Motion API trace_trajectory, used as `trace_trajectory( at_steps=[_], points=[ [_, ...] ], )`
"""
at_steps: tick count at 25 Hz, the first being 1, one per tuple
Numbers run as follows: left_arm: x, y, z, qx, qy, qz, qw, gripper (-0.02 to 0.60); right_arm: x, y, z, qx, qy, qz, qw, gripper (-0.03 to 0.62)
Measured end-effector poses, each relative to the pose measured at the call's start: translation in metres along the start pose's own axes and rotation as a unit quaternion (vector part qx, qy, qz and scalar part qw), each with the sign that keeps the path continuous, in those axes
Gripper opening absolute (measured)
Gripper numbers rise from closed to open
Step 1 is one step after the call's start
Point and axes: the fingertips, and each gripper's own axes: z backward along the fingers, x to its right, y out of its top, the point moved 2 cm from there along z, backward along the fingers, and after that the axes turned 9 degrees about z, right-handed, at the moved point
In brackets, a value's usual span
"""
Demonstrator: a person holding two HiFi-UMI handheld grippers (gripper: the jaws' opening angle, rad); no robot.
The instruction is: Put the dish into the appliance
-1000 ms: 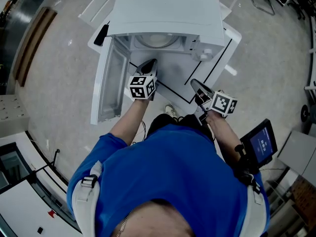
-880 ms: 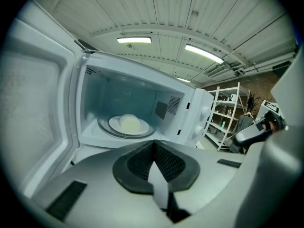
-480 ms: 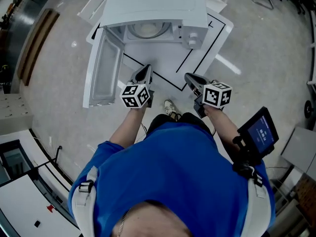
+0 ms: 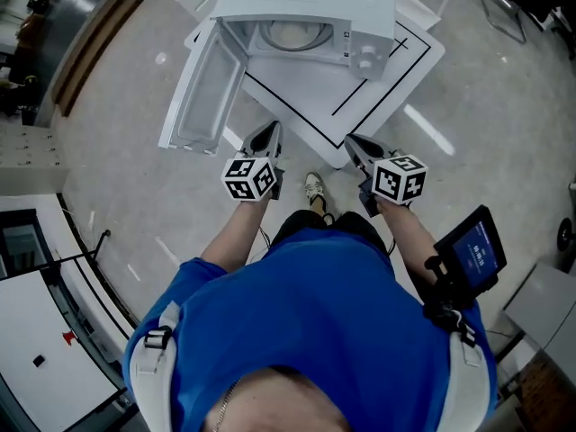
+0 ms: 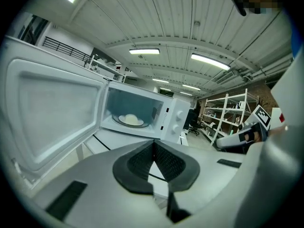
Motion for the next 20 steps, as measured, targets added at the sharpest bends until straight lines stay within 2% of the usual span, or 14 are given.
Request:
trace_trajectory(
  at_steps=[6,20],
  points=[
    [-0.001,-0.007,0.033,0.015,0.017,0.007,0.9997,0.008,-0.018,-0.013,0.0,-0.007,0.014,0.018,1.0,0.002],
    [-0.023,0.018,0.05,0.047,-0.002,0.012,0.9988,0.008,-0.049,-0.009,-0.017,-0.001,0.003,0.031,1.0,0.002]
  ],
)
